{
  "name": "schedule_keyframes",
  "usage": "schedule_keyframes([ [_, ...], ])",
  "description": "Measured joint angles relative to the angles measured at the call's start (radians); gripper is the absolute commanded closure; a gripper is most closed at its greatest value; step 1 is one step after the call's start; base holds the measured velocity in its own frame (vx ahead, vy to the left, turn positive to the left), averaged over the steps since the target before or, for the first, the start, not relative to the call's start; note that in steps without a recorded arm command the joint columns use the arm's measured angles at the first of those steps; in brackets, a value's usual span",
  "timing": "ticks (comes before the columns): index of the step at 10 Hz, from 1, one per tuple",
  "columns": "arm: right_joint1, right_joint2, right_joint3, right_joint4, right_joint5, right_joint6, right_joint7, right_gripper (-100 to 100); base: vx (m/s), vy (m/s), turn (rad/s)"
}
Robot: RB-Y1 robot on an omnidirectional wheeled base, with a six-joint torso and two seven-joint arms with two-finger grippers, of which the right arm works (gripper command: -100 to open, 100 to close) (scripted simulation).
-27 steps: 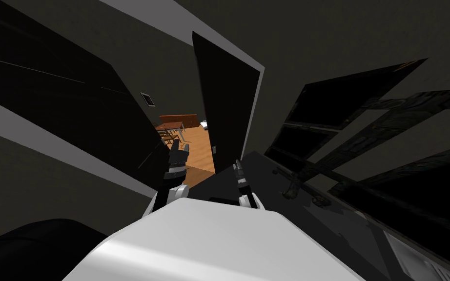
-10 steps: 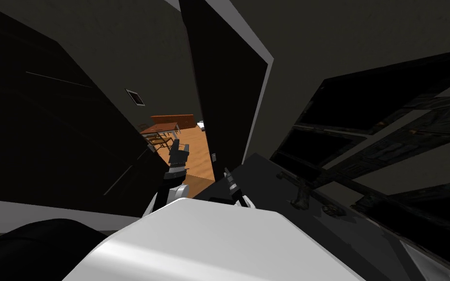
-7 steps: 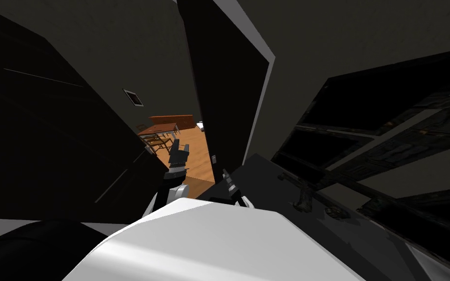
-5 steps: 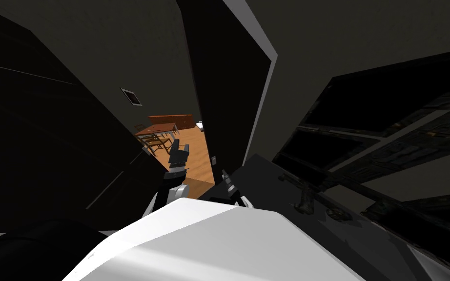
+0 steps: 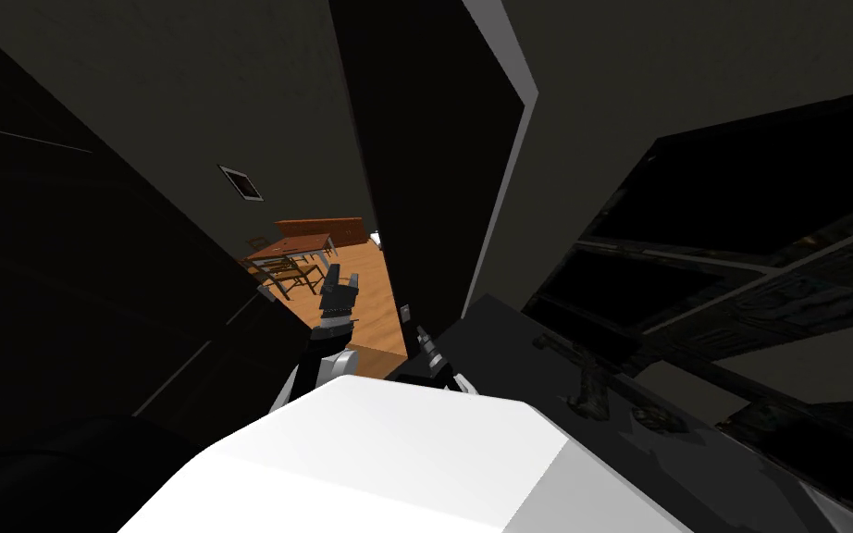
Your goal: Push the door open
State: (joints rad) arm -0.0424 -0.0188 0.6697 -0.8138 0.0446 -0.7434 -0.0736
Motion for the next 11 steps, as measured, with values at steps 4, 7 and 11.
schedule_keyframes([
  [4,-0.006,-0.015,-0.007,0.013,-0.001,-0.001,0.003,-100,0.140,0.120,0.029],
  [7,-0.009,-0.008,-0.017,0.025,-0.002,-0.003,0.006,-100,0.191,0.149,0.031],
  [11,-0.017,0.004,-0.022,0.031,-0.004,-0.010,0.007,100,0.005,0.002,0.001],
])
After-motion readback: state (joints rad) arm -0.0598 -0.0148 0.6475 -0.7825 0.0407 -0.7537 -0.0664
